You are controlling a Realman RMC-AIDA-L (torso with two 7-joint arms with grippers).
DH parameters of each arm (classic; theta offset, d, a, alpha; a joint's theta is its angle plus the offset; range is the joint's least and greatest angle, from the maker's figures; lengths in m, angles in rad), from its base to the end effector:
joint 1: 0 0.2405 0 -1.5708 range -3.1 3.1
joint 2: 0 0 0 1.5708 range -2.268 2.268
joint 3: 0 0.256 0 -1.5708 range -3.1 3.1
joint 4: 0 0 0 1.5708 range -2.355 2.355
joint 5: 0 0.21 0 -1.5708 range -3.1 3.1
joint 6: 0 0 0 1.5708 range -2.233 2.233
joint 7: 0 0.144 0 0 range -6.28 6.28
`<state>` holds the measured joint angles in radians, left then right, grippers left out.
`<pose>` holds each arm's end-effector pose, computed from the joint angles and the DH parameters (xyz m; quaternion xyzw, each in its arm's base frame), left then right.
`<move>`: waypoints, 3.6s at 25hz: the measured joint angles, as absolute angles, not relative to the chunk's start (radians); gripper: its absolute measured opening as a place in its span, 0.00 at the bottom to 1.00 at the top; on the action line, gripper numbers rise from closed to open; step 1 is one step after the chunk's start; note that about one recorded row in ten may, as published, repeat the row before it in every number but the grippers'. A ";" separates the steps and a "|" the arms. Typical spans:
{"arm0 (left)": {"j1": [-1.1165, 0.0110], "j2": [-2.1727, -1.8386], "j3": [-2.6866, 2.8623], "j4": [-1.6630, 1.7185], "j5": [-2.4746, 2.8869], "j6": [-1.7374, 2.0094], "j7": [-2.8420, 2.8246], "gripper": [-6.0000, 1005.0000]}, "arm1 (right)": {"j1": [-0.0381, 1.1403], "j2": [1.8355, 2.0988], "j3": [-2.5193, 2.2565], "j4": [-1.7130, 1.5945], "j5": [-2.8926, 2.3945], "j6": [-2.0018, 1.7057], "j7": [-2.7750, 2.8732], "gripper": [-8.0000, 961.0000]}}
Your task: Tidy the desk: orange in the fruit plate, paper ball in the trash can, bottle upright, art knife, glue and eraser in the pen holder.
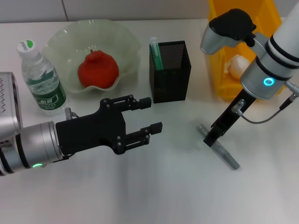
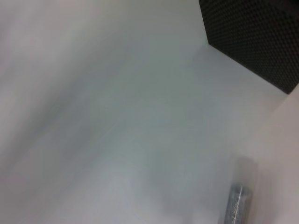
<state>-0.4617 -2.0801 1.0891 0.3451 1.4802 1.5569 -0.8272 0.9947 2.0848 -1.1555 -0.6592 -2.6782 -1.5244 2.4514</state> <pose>-0.2514 0.2824 -0.0564 -0.9255 -0.0787 -0.3469 0.1298 0.1821 0.3800 -0.0487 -0.8937 0.3765 -0.2391 0.0478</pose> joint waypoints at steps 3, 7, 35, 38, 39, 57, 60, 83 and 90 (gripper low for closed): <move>-0.462 -2.080 1.089 0.345 1.480 1.557 -0.827 0.63 | 0.996 2.085 -1.158 -0.650 -2.678 -1.517 2.451 0.45; -0.462 -2.080 1.089 0.345 1.480 1.557 -0.827 0.63 | 0.997 2.085 -1.158 -0.647 -2.678 -1.507 2.451 0.43; -0.462 -2.080 1.089 0.339 1.480 1.557 -0.815 0.63 | 1.003 2.088 -1.192 -0.597 -2.663 -1.468 2.451 0.38; -0.462 -2.080 1.089 0.339 1.480 1.558 -0.815 0.63 | 1.003 2.088 -1.214 -0.597 -2.663 -1.468 2.452 0.36; -0.462 -2.080 1.089 0.339 1.480 1.558 -0.815 0.63 | 1.003 2.088 -1.222 -0.597 -2.663 -1.468 2.454 0.36; -0.461 -2.080 1.089 0.339 1.480 1.558 -0.814 0.64 | 1.002 2.088 -1.223 -0.630 -2.663 -1.473 2.453 0.21; -0.462 -2.080 1.084 0.339 1.480 1.557 -0.814 0.64 | 0.979 2.087 -1.217 -0.695 -2.646 -1.496 2.456 0.18; -0.485 -2.080 1.081 0.332 1.468 1.536 -0.814 0.64 | 0.434 2.081 -1.045 -1.177 -1.748 -1.438 1.837 0.18; -0.491 -2.080 1.082 0.326 1.465 1.530 -0.815 0.64 | 0.445 2.080 -0.942 -0.833 -1.495 -1.445 1.428 0.18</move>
